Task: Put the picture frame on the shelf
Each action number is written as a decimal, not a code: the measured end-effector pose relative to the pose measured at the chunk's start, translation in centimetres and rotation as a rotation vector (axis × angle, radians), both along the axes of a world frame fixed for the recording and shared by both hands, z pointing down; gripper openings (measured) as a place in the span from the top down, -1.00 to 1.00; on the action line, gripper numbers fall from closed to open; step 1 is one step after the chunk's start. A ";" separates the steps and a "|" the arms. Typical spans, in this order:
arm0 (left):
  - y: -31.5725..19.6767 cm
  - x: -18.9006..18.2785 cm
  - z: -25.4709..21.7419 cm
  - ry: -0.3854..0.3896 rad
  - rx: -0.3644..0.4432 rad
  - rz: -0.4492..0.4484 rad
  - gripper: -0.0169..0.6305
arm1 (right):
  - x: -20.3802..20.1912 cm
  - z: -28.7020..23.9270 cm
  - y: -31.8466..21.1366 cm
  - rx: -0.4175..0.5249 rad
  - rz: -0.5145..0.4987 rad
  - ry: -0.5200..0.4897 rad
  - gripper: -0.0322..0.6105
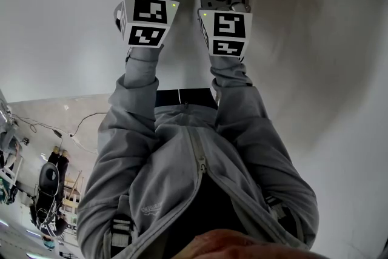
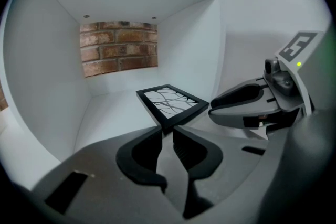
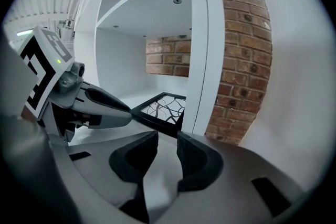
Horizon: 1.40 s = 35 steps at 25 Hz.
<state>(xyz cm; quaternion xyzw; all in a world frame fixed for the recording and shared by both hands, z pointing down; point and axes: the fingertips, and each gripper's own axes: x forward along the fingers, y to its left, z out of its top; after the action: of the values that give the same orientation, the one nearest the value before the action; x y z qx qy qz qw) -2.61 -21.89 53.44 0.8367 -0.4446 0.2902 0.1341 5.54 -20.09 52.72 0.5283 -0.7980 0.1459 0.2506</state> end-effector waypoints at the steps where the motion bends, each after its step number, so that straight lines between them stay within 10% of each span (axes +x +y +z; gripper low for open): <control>1: -0.1 0.0 0.0 -0.006 0.000 -0.006 0.73 | -0.1 0.0 0.1 0.001 -0.003 0.000 0.50; 17: 0.2 -0.3 -1.8 0.011 0.035 -0.066 0.68 | -0.7 -3.0 1.2 0.069 -0.008 -0.007 0.62; 35: 6.9 0.1 -23.0 0.182 0.315 -0.074 0.93 | 0.9 -22.7 5.9 0.390 0.062 -0.073 0.81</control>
<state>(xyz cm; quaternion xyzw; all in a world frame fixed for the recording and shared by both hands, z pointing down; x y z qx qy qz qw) -2.47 -14.97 30.46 0.8532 -0.5012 0.1349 0.0515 6.44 -14.20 30.01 0.5854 -0.8032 0.0152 0.1096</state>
